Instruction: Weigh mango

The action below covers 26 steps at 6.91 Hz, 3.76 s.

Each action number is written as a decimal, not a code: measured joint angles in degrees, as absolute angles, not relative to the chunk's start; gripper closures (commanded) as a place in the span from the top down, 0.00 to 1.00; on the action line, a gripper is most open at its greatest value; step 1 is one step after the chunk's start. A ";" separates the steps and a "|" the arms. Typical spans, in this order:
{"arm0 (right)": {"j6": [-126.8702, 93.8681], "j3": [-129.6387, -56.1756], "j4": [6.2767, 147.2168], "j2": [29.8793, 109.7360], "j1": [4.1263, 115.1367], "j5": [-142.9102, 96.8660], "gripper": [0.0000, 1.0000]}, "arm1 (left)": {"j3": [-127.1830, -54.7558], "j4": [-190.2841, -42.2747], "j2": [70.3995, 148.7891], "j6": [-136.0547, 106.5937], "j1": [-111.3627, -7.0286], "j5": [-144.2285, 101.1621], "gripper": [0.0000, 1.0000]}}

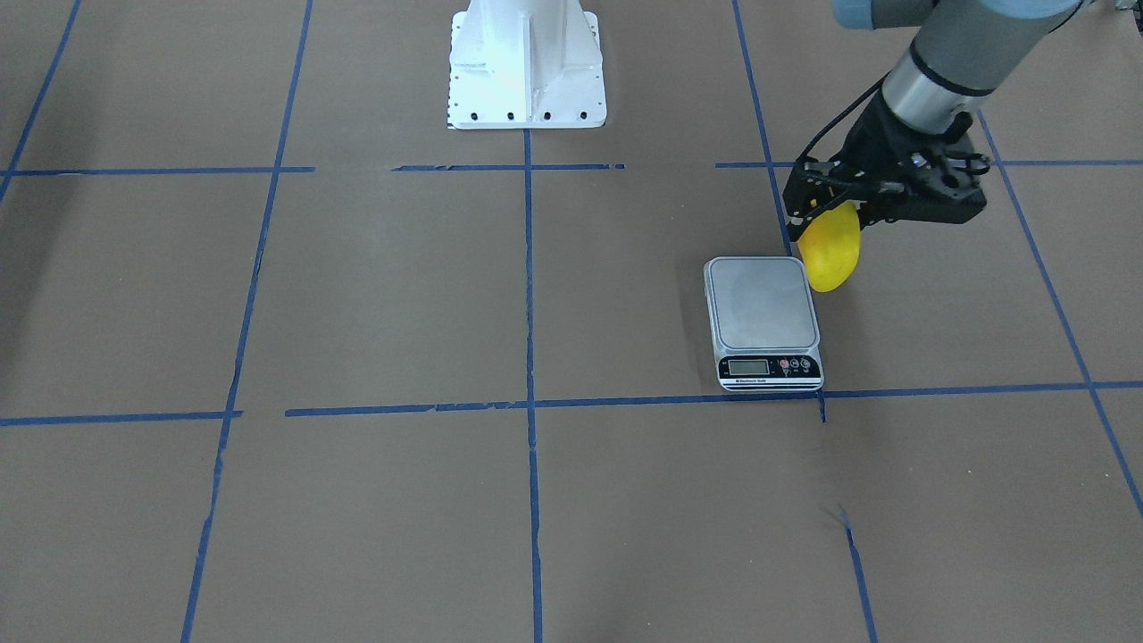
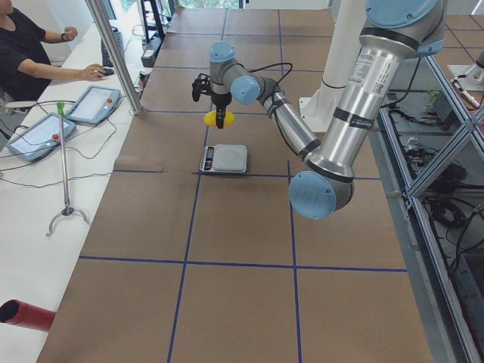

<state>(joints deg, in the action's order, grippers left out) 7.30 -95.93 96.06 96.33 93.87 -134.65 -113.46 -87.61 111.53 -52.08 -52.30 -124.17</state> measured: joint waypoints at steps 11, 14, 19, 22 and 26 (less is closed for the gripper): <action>7.30 -95.93 96.07 96.33 93.87 -134.65 1.00 | -98.34 -108.46 107.15 -57.05 -45.12 -117.96 0.83; 7.29 -95.95 96.06 96.33 93.87 -134.65 1.00 | -98.18 -108.53 106.92 -56.71 -45.09 -117.96 1.00; 7.29 -95.92 96.07 96.33 93.87 -134.65 1.00 | -105.05 -106.07 106.54 -53.80 -46.78 -118.00 1.00; 7.29 -95.89 96.07 96.33 93.87 -134.65 1.00 | -116.91 -93.94 106.20 -41.14 -58.68 -118.07 1.00; 7.29 -95.92 96.06 96.33 93.87 -134.65 1.00 | -111.62 -82.52 103.26 -9.51 -80.06 -125.48 1.00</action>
